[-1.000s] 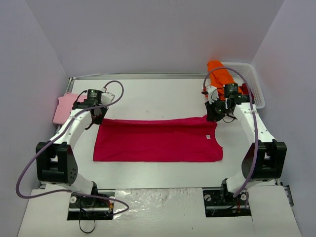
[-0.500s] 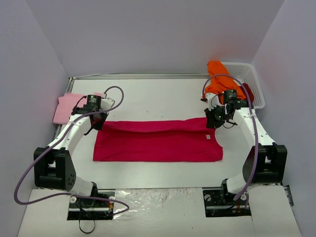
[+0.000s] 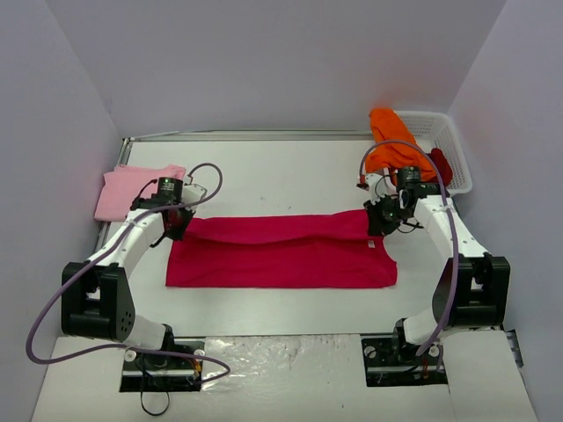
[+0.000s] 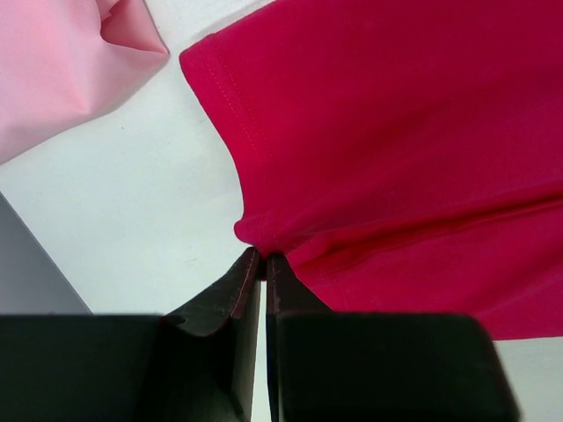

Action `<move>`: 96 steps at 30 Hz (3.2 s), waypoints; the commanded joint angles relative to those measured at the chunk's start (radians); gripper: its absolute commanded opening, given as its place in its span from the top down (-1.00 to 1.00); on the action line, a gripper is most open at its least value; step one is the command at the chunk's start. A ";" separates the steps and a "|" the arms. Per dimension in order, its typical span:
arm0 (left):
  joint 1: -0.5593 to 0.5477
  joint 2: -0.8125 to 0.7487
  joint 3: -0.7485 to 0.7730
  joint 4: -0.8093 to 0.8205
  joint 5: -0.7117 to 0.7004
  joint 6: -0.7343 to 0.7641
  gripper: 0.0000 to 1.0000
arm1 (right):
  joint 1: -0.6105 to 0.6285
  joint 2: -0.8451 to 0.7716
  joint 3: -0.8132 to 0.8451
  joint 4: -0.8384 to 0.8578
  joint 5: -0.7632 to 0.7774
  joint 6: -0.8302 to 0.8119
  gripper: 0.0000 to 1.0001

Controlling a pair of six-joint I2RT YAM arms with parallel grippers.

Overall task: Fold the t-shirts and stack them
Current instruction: Fold the other side of the tshirt into a rectangle

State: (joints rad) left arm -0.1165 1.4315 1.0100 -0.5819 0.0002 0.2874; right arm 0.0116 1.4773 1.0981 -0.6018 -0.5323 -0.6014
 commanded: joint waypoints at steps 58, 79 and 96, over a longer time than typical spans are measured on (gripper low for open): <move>-0.032 -0.111 0.052 -0.088 -0.005 0.062 0.29 | -0.007 0.319 0.247 -0.427 -0.158 -0.301 0.12; -0.041 0.188 0.064 0.068 0.035 0.064 0.95 | -0.007 0.413 0.278 -0.443 -0.161 -0.324 0.31; -0.041 0.385 0.027 0.132 -0.184 0.030 0.95 | -0.007 0.380 0.247 -0.452 -0.120 -0.319 0.31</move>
State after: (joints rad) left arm -0.1673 1.7435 1.0458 -0.4500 -0.1104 0.3374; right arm 0.0116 1.8832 1.3548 -0.9855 -0.6582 -0.9142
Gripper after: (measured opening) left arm 0.027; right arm 0.345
